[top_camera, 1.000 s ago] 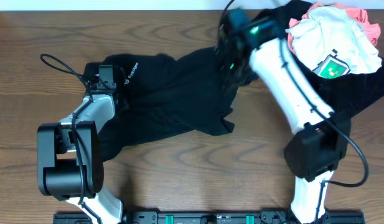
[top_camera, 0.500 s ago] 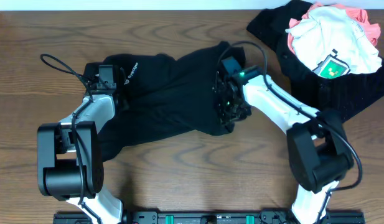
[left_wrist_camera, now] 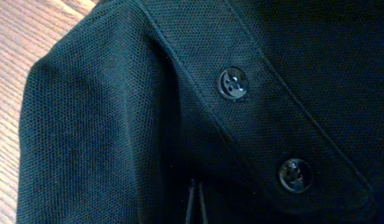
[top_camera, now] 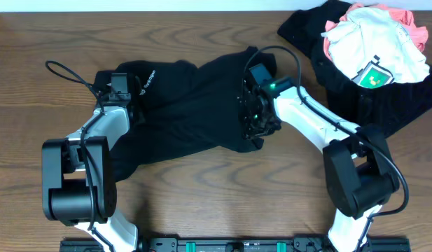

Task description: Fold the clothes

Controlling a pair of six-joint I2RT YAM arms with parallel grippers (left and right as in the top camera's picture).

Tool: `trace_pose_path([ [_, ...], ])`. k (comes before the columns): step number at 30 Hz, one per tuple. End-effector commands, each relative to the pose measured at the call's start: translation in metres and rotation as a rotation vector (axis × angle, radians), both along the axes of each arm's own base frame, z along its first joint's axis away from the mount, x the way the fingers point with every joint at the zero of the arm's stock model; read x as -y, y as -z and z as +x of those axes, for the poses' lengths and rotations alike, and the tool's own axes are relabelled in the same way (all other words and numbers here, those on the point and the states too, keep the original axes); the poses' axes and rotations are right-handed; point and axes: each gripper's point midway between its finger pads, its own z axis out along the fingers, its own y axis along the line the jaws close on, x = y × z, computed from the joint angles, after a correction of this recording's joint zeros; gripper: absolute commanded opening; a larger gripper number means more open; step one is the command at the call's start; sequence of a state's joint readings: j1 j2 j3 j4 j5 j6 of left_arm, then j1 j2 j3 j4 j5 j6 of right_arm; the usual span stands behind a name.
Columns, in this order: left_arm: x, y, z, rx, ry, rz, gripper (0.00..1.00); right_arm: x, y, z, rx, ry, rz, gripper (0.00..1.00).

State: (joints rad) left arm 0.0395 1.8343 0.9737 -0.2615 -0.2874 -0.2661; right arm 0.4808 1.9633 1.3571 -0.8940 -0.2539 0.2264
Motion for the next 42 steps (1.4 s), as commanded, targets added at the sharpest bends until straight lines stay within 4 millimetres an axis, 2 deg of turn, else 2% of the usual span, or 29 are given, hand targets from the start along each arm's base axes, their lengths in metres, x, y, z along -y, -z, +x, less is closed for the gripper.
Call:
trace_pose_path([
  [1,0.0,0.008,-0.012,-0.031,-0.013,-0.021,0.06,-0.006,0.009,-0.004,-0.015,-0.01,0.002,0.24],
  [5,0.0,0.008,-0.012,-0.031,-0.013,-0.021,0.06,-0.009,0.008,0.003,0.014,-0.01,0.018,0.03],
  [6,0.0,0.008,-0.012,-0.032,-0.013,-0.021,0.06,-0.01,0.008,0.004,0.017,-0.01,0.021,0.01],
  [11,0.0,0.008,-0.012,-0.031,-0.013,-0.021,0.06,-0.007,0.004,0.018,0.046,0.016,0.039,0.01],
  [18,0.0,0.008,-0.012,-0.031,-0.013,-0.021,0.06,0.022,-0.021,0.08,0.159,0.178,0.119,0.01],
  [22,0.0,0.008,-0.012,-0.031,-0.013,-0.021,0.06,0.019,-0.033,0.104,0.225,0.197,0.227,0.01],
  [30,0.0,0.008,-0.013,-0.034,-0.013,-0.021,0.06,0.014,-0.042,0.132,0.367,0.192,0.22,0.01],
  [31,0.0,0.008,-0.013,-0.035,-0.013,-0.021,0.06,0.016,-0.043,0.134,0.38,0.195,0.208,0.04],
  [32,0.0,0.008,-0.014,-0.036,-0.013,-0.021,0.06,0.016,-0.043,0.135,0.386,0.197,0.204,0.18],
  [33,0.0,0.006,-0.013,-0.034,-0.009,-0.02,0.06,0.017,-0.043,0.136,0.389,0.199,0.2,0.42],
  [34,0.0,0.004,-0.012,-0.03,0.0,-0.016,0.06,0.019,-0.043,0.137,0.392,0.203,0.2,0.52],
  [37,-0.001,-0.019,-0.004,0.028,0.03,0.003,0.06,0.028,-0.052,0.146,0.398,0.253,0.208,0.68],
  [40,-0.001,-0.061,0.013,0.164,0.061,0.027,0.06,0.035,-0.066,0.156,0.417,0.285,0.232,0.67],
  [42,-0.002,-0.097,0.026,0.283,0.079,0.047,0.06,0.036,-0.077,0.16,0.433,0.289,0.246,0.59],
])
